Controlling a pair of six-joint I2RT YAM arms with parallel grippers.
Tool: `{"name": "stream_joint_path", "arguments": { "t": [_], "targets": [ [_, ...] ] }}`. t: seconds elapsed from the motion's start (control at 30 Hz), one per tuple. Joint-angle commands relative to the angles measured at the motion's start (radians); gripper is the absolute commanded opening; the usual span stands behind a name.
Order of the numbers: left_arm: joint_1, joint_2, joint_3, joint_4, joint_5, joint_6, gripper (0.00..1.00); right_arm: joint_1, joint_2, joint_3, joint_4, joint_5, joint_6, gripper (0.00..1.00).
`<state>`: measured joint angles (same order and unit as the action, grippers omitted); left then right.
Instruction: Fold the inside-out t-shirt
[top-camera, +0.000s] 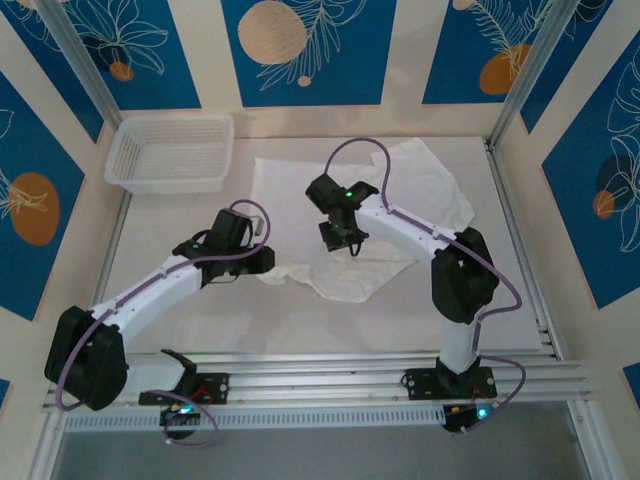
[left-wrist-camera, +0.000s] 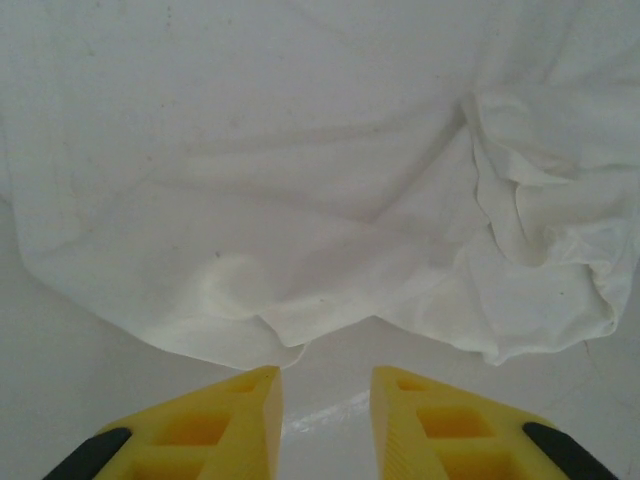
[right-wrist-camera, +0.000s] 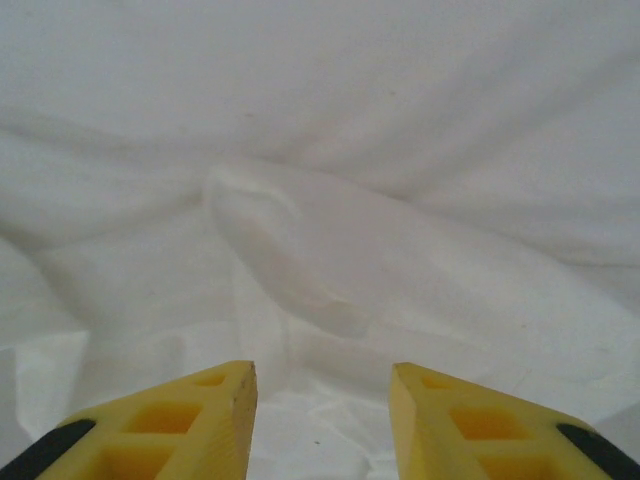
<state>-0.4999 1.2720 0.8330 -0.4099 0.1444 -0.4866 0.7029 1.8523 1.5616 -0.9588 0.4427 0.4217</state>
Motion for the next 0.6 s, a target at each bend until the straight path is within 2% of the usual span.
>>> {"name": "stream_joint_path", "arguments": {
  "t": [0.0, 0.13, 0.2, 0.3, 0.4, 0.5, 0.57],
  "targets": [
    [-0.003, -0.012, 0.002, -0.015, -0.018, 0.022, 0.29, -0.060, -0.134, -0.054, 0.015, -0.091, 0.055, 0.41],
    [-0.003, 0.010, 0.005, 0.004, -0.002, 0.011, 0.29, -0.150, -0.332, -0.345, 0.191, -0.290, 0.274, 0.40],
    [-0.002, 0.016, 0.005, 0.011, 0.004, 0.005, 0.29, -0.141, -0.404, -0.488, 0.293, -0.308, 0.344, 0.40],
    [-0.003, 0.020, 0.005, 0.015, 0.013, 0.006, 0.29, -0.135, -0.427, -0.604, 0.391, -0.320, 0.417, 0.40],
    [-0.003, 0.020, 0.012, 0.006, 0.014, 0.018, 0.29, -0.122, -0.398, -0.646, 0.499, -0.312, 0.404, 0.40],
    [-0.003, 0.012, 0.014, -0.006, 0.006, 0.023, 0.29, -0.105, -0.332, -0.612, 0.527, -0.257, 0.345, 0.40],
    [-0.003, 0.003, 0.008, -0.006, 0.003, 0.020, 0.29, -0.112, -0.295, -0.585, 0.532, -0.266, 0.332, 0.40]
  ]
}}
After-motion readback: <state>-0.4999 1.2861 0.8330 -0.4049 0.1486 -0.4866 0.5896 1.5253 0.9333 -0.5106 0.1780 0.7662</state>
